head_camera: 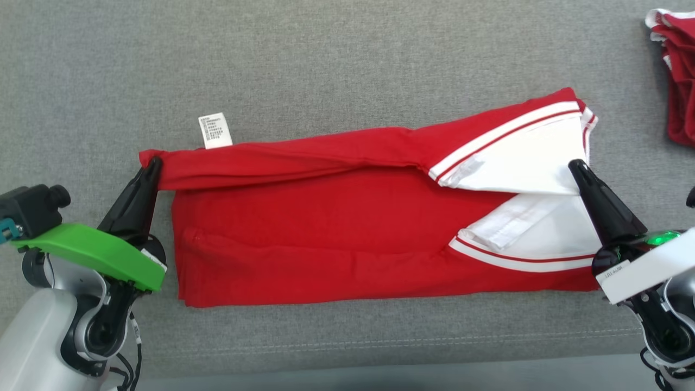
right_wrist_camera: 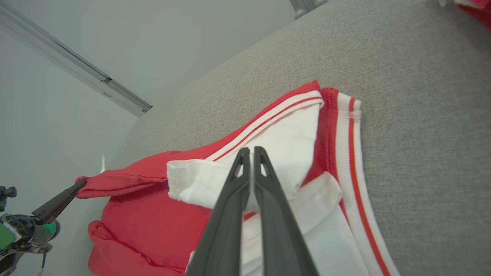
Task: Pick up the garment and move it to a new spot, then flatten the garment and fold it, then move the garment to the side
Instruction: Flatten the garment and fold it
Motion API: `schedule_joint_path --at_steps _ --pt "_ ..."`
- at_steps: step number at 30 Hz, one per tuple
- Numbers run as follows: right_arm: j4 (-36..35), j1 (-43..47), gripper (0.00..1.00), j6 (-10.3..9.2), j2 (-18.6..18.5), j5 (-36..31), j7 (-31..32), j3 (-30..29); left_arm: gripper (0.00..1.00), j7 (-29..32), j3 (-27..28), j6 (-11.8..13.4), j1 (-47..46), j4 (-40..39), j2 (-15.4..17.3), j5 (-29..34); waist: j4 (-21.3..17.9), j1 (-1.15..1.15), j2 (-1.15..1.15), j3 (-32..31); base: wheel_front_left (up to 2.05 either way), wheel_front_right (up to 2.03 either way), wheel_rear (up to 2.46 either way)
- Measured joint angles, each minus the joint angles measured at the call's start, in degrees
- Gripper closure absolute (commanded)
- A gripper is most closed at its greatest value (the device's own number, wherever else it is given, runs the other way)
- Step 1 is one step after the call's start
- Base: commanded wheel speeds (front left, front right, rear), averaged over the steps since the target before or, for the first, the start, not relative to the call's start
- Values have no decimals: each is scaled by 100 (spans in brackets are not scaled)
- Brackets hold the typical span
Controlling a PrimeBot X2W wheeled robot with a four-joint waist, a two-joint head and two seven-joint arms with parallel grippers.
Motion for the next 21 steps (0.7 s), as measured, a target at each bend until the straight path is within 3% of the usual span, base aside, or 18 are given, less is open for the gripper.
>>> schedule_joint_path --at_steps 9,15,16,17,18,21 --pt "-405 684 100 0 427 -97 414 -303 100 77 -8 240 475 -250 58 -149 -135 0 0 -266 0 0 0" --pt "-213 877 100 0 802 -308 660 -297 100 116 -42 287 688 -132 -27 -303 -229 0 0 -356 0 0 0" --pt "-120 890 100 0 858 -349 706 -287 94 130 -68 287 705 -81 -40 -305 -234 0 0 -365 0 0 0" --pt "-47 891 42 0 893 -443 712 -296 53 133 -77 288 719 -26 -65 -335 -233 0 0 -373 0 0 0" --pt "-7 893 0 -1 938 -454 732 -303 0 133 -96 288 720 12 -94 -338 -230 0 0 -379 0 0 0" --pt "41 895 0 -1 1057 -606 666 -325 0 40 -129 344 719 85 -170 -276 -223 0 0 -414 0 0 0"
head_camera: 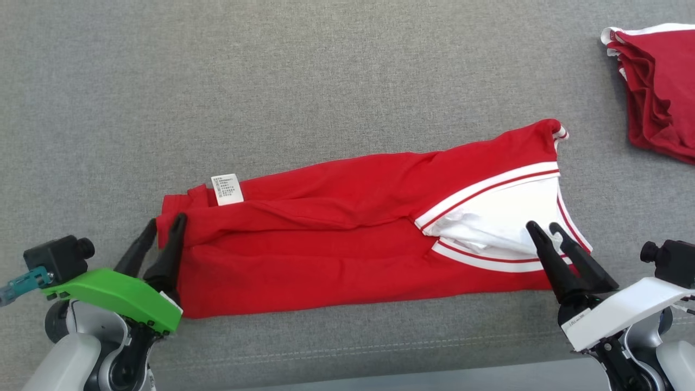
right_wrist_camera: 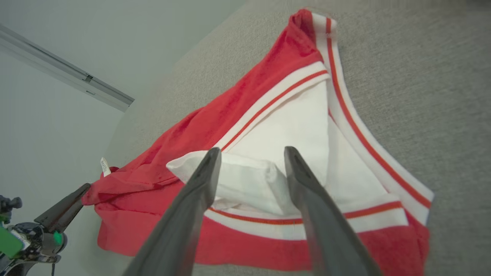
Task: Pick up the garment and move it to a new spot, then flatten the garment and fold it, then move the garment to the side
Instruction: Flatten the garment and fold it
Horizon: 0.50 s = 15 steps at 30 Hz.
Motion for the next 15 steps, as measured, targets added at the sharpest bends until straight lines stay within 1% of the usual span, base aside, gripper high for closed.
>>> schedule_joint_path --at_steps 3,5,7,11,15 --pt "-36 2 0 0 93 -200 -253 -111 0 -331 33 208 1 63 18 298 -5 0 0 -57 0 0 0" --pt "-68 1 0 0 129 -427 -486 -227 0 -594 78 415 1 59 38 568 -14 0 0 -104 0 0 0" --pt "-68 -16 0 0 259 -680 -722 -377 0 -859 131 667 0 -11 41 837 -23 0 0 -163 0 0 0" --pt "-29 -130 0 0 511 -1243 -1055 -619 0 -1099 129 1060 -1 -253 44 1284 -35 0 0 -312 0 0 0" --pt "75 -311 0 0 805 -1894 -1339 -929 0 -1205 44 1363 0 -483 53 1736 -42 0 0 -490 0 0 0"
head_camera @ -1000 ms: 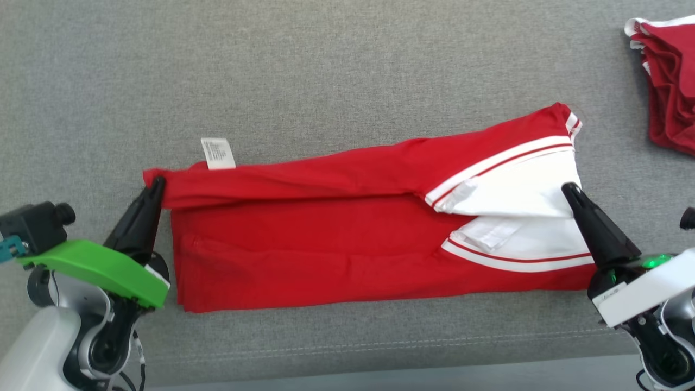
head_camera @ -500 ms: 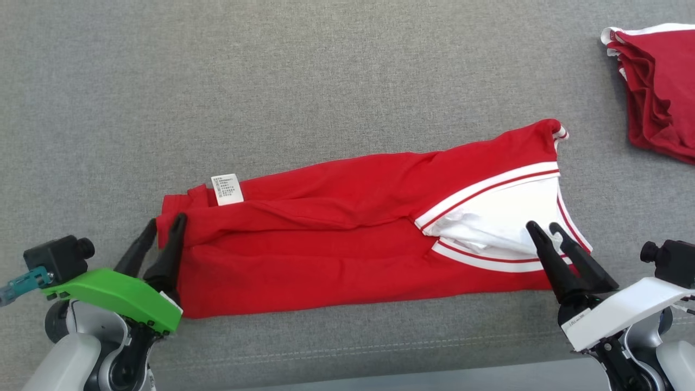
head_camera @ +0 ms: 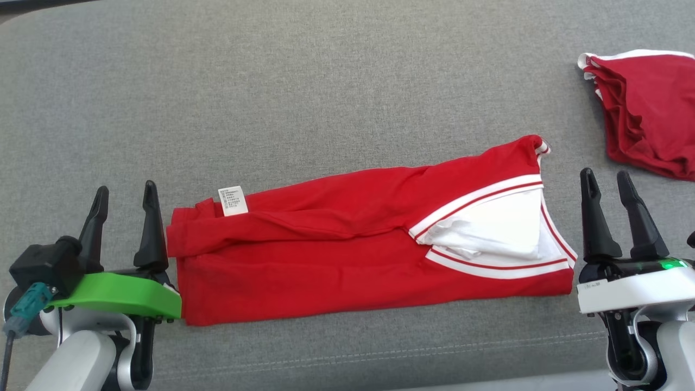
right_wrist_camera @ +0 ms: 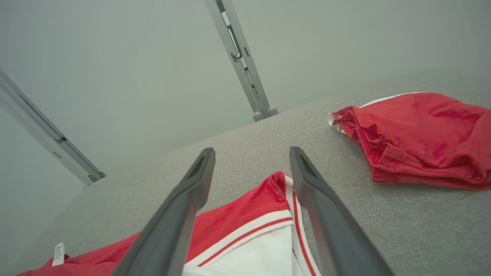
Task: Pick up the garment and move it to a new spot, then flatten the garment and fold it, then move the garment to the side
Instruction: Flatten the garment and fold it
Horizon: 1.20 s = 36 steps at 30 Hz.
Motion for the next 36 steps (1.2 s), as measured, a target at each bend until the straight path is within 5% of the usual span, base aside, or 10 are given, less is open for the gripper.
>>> schedule_joint_path --at_steps 5,12,27,36 --pt "126 -177 0 0 283 -710 -140 -109 0 -68 -147 276 18 -156 -5 477 17 0 0 -233 0 0 0" --pt "410 -197 0 0 379 -1586 -204 94 0 -127 -156 332 324 -185 -223 793 81 0 0 -569 0 0 0" --pt "788 179 0 1 563 -2045 -287 88 0 -145 54 -212 632 328 -672 1346 281 0 0 -1186 0 0 0" --pt "810 180 0 0 570 -2024 -243 99 0 -145 113 -316 658 458 -761 1589 295 0 0 -1281 0 0 0"
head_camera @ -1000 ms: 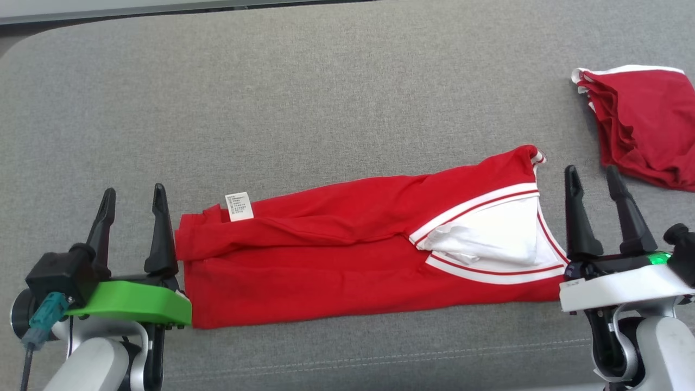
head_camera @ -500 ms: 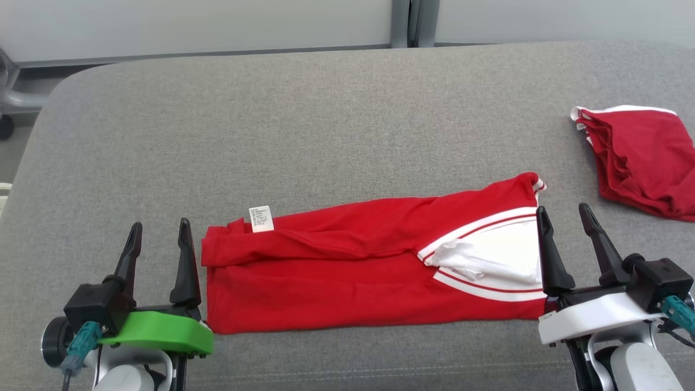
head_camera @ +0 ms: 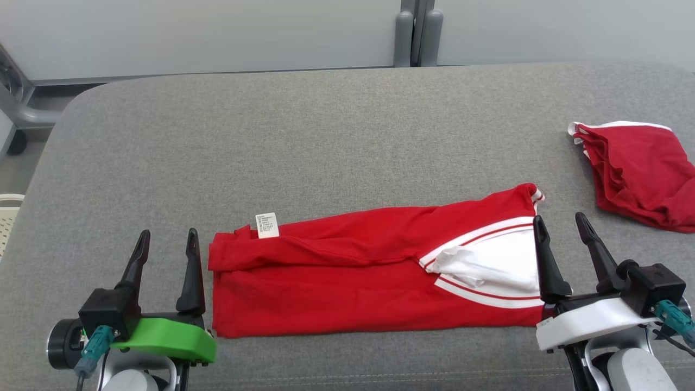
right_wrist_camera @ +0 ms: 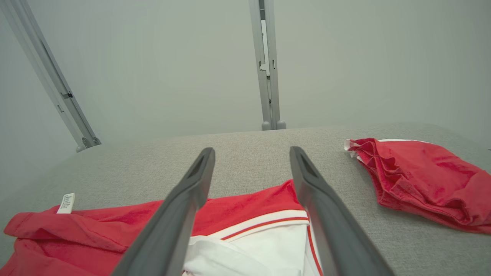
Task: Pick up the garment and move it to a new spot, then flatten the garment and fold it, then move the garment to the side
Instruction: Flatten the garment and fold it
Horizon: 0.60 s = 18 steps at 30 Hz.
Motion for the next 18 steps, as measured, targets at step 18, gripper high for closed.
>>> schedule_joint_path --at_steps 18 --pt "695 -20 0 1 -242 240 287 -325 0 0 -105 -146 -62 145 -167 199 100 0 0 72 0 0 0"
